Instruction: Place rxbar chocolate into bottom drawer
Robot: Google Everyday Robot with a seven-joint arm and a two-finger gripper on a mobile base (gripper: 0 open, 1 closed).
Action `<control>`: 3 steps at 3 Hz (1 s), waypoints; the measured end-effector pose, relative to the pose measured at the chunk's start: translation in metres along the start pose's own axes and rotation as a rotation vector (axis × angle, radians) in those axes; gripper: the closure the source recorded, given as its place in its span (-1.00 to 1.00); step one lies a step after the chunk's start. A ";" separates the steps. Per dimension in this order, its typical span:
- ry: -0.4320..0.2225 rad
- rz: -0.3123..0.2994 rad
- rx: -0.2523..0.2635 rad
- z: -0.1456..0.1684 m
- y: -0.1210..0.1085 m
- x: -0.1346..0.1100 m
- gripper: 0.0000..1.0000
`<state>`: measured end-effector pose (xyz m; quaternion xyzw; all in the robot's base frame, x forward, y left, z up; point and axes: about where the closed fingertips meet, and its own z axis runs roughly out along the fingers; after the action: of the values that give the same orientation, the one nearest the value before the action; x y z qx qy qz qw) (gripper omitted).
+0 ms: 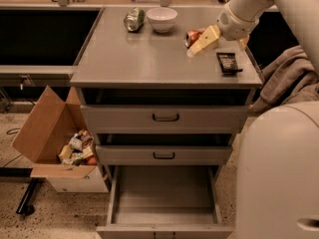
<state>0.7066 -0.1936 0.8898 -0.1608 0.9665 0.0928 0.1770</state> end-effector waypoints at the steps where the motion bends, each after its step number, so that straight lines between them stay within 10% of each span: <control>1: -0.015 -0.008 -0.004 0.008 -0.002 -0.001 -1.00; 3: -0.155 -0.065 0.011 0.043 -0.030 0.012 -1.00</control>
Offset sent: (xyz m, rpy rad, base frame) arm 0.0088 -0.0195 -0.0638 0.0158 -0.1916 0.0546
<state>0.7195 -0.2144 0.8425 -0.1835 0.9447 0.0941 0.2552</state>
